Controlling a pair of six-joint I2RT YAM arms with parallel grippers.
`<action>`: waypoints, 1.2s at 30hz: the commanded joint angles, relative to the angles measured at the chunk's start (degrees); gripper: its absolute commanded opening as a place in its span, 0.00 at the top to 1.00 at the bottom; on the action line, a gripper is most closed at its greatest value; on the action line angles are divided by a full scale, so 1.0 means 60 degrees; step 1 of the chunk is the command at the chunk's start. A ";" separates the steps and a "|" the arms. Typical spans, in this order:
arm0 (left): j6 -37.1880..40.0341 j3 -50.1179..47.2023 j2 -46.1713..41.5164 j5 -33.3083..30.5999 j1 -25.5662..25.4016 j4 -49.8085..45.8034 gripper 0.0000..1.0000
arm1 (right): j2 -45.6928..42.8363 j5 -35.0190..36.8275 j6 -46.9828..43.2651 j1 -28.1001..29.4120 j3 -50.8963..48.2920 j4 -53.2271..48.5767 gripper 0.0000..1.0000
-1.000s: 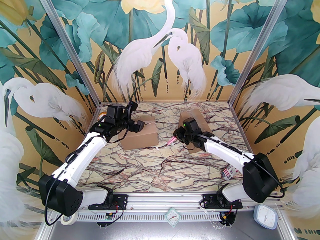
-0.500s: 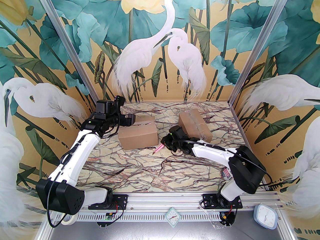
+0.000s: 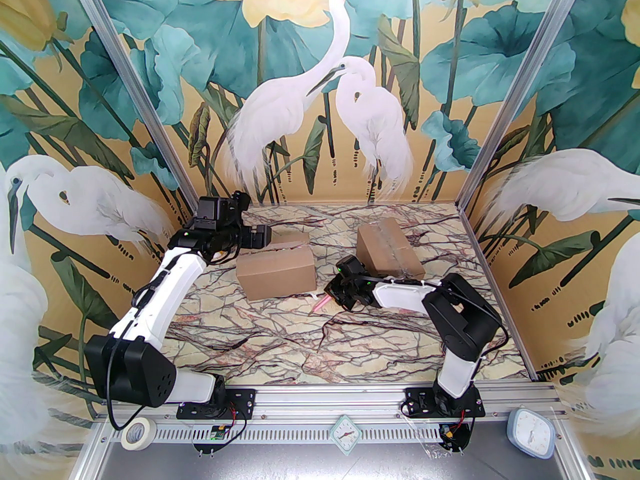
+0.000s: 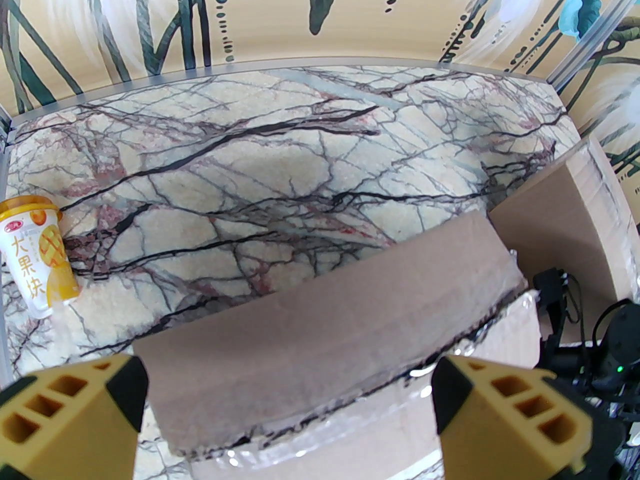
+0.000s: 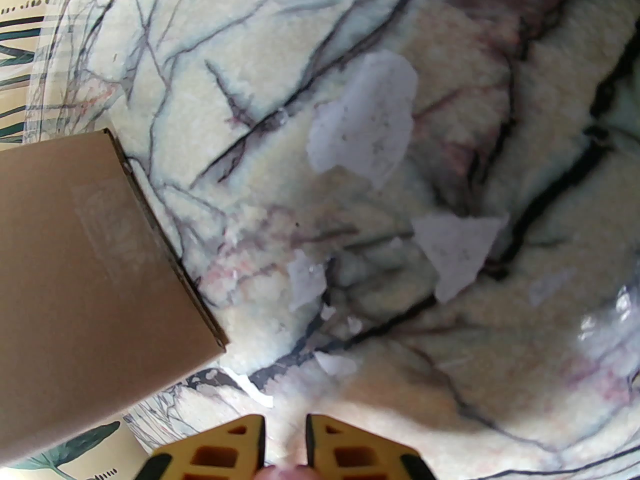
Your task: Unpack the express box
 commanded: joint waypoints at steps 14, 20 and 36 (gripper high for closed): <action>-0.0880 0.1966 0.2226 0.2070 0.1055 -0.1006 0.01 | -0.1431 0.1537 -0.1997 0.0813 0.1423 -0.2072 0.20; -0.1043 0.1652 0.2568 0.2862 0.1142 -0.1063 0.01 | -0.0732 0.0474 -0.3056 0.1436 0.2570 -0.1969 0.26; -0.1155 -0.0811 0.1013 0.3478 0.1140 -0.0524 0.01 | -0.0121 -0.0337 -0.4207 0.0333 0.3579 -0.0630 0.23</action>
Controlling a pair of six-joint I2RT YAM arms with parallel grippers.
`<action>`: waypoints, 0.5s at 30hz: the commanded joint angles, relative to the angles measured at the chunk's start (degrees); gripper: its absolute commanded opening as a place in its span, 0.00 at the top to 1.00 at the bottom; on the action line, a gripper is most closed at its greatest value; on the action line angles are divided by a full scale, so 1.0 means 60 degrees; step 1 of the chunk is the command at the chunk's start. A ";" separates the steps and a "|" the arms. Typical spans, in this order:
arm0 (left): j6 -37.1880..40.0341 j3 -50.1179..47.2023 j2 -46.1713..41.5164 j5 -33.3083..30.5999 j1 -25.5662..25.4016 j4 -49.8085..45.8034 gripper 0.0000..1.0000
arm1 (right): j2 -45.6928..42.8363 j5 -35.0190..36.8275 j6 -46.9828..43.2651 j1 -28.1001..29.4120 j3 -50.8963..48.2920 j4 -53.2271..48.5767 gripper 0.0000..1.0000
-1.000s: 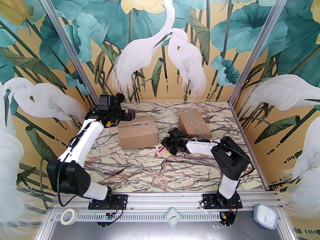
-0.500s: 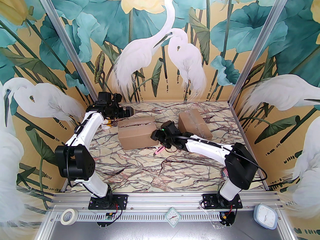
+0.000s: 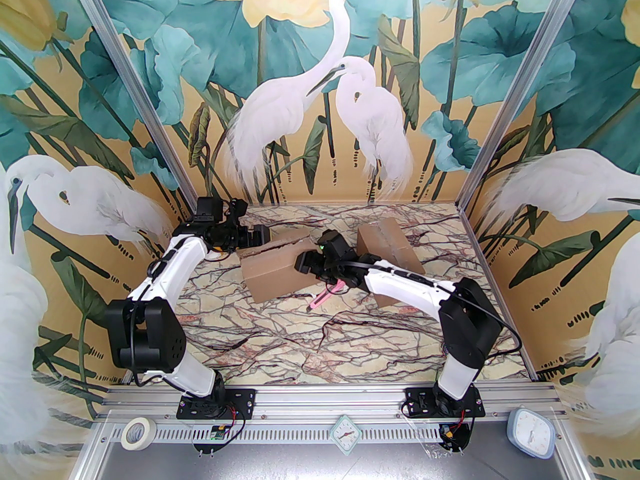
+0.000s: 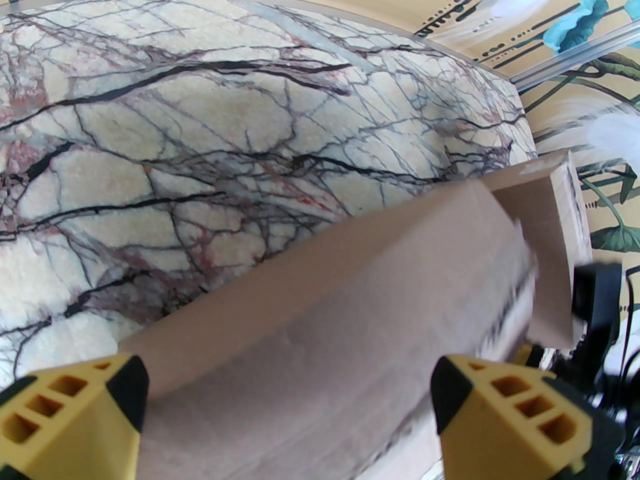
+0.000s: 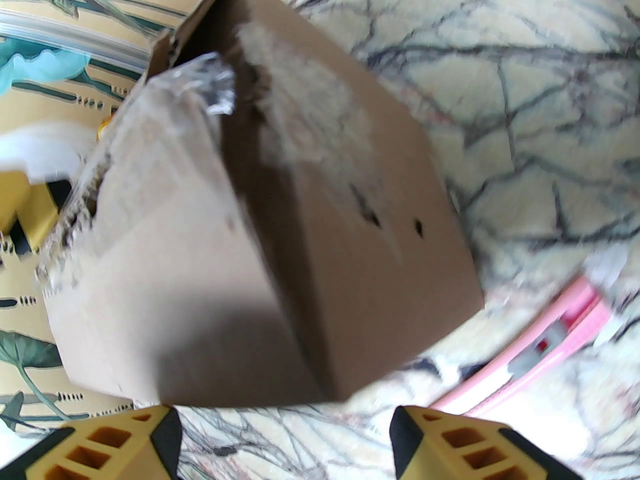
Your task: Unpack the express box
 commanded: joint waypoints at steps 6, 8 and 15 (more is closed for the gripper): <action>-0.0803 -0.1485 -0.1382 0.0936 -0.0002 -0.0360 0.00 | 0.1144 -0.1513 -0.0955 -0.0608 0.1471 0.1056 0.22; -0.1032 -0.1776 -0.1675 0.1190 -0.0002 -0.0297 0.01 | 0.1582 -0.1870 -0.0892 -0.0773 0.1988 0.1052 0.22; -0.1655 -0.2215 -0.2434 0.0924 -0.0330 -0.0304 0.01 | 0.2566 -0.1991 -0.1444 -0.0890 0.3969 -0.0083 0.22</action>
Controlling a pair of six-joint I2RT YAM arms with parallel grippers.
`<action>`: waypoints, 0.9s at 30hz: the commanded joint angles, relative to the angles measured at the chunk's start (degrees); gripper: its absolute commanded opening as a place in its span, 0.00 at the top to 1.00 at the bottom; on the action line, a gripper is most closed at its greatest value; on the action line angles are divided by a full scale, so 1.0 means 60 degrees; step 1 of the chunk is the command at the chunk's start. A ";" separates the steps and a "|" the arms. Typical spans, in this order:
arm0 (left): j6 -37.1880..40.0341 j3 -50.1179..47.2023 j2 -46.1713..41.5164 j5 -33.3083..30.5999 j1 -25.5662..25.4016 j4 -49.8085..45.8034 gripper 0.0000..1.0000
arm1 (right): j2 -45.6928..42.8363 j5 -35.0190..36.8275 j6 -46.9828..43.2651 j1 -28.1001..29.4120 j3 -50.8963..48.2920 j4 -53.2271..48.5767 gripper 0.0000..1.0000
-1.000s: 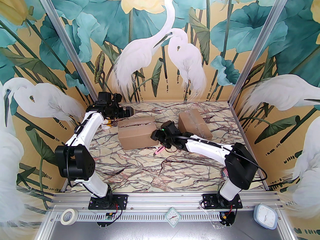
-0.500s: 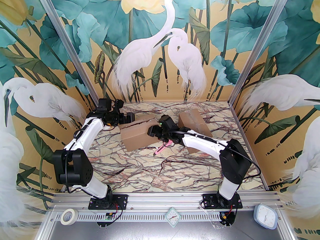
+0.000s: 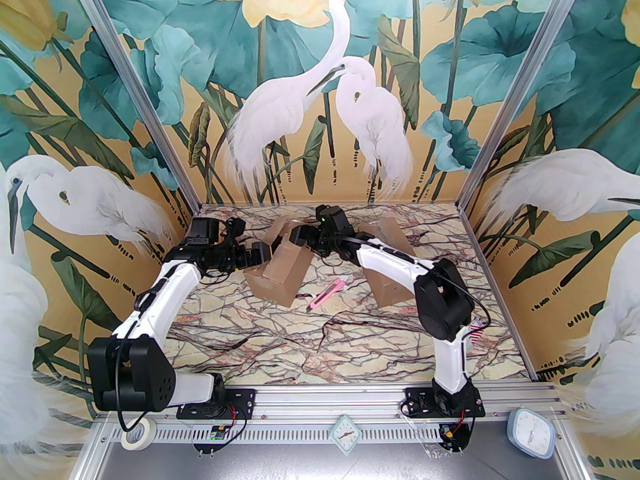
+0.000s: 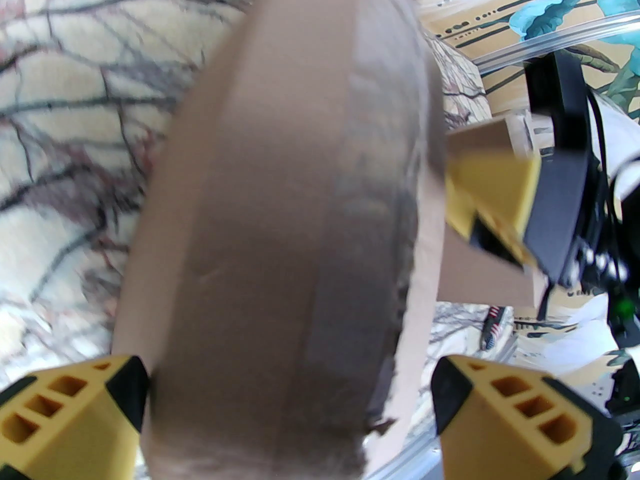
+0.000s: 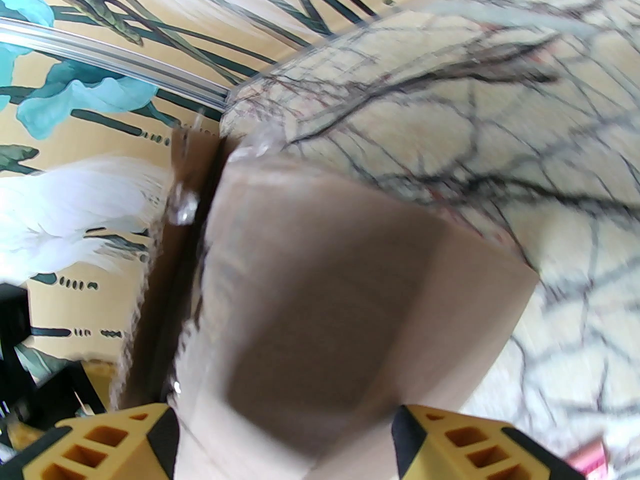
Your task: Unpack the express box
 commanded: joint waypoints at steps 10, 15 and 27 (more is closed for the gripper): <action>0.0156 0.1736 -0.0174 -0.4444 -0.2132 -0.1155 0.01 | -0.0613 0.1041 -0.0947 0.0232 0.0058 -0.1442 0.23; 0.0440 0.2513 0.0744 -0.6416 -0.2829 -0.1718 0.02 | -0.0494 0.1232 -0.1152 0.0414 0.0200 -0.1591 0.23; 0.1112 0.3139 0.1856 -0.7435 -0.2788 -0.2660 0.05 | -0.0470 0.1396 -0.1278 0.0461 -0.0041 -0.1765 0.24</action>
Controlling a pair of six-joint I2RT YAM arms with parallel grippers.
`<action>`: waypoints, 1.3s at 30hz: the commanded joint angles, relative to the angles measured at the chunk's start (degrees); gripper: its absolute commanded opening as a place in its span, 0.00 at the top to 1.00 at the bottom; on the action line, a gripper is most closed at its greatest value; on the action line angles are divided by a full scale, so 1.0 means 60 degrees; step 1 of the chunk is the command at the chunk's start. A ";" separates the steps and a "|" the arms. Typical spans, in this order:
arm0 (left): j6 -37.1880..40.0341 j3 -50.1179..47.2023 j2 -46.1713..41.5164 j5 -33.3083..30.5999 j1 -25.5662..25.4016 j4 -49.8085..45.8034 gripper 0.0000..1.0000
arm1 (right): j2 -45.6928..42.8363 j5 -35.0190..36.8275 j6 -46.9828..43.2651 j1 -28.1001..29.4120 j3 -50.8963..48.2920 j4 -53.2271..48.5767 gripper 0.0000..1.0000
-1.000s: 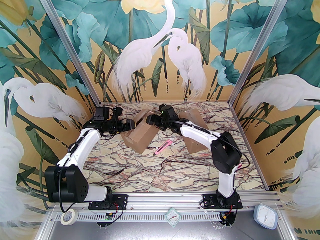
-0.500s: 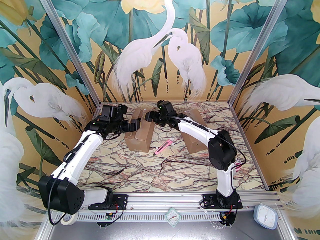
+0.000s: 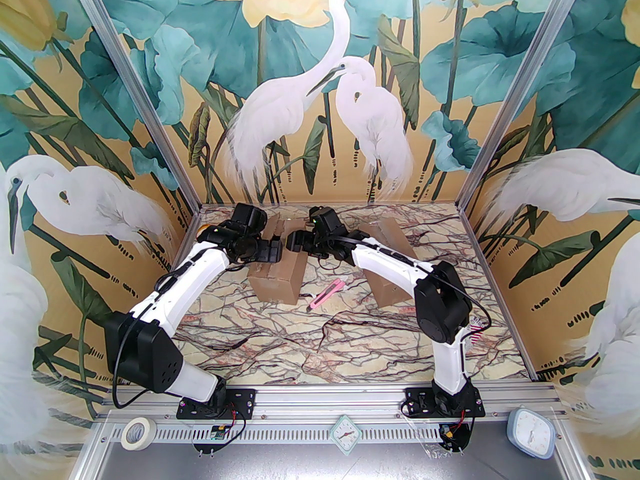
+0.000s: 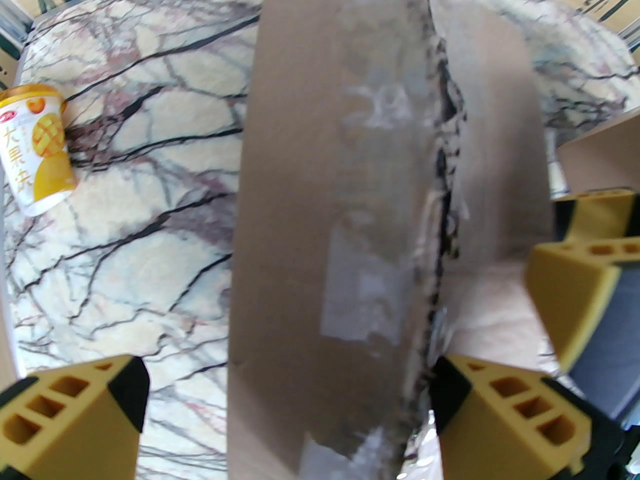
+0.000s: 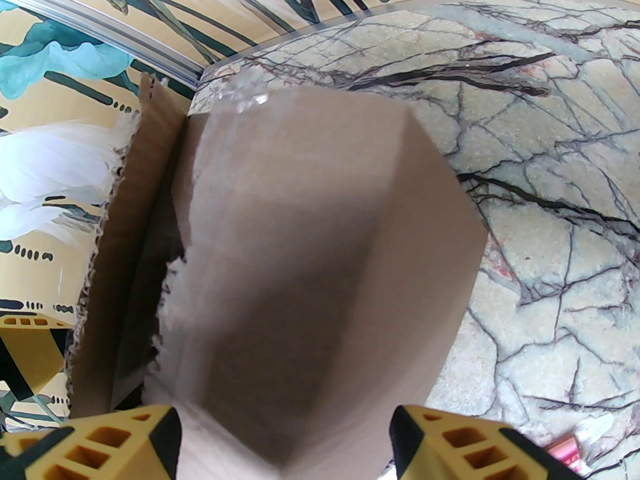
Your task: Unpack the express box
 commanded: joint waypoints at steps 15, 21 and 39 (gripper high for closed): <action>0.0752 0.0747 -0.0123 0.0891 0.1155 -0.1105 0.31 | -0.0038 0.0400 -0.0303 -0.0017 -0.0057 -0.0490 0.24; 0.0826 0.0909 -0.0212 0.1611 0.1360 -0.1217 0.53 | -0.0003 0.0486 -0.0417 -0.0018 0.0090 -0.0703 0.24; -0.0998 0.0179 -0.1979 0.2325 0.1083 0.0517 1.00 | 0.0957 0.3790 -0.1690 0.1177 0.5419 -0.5946 0.23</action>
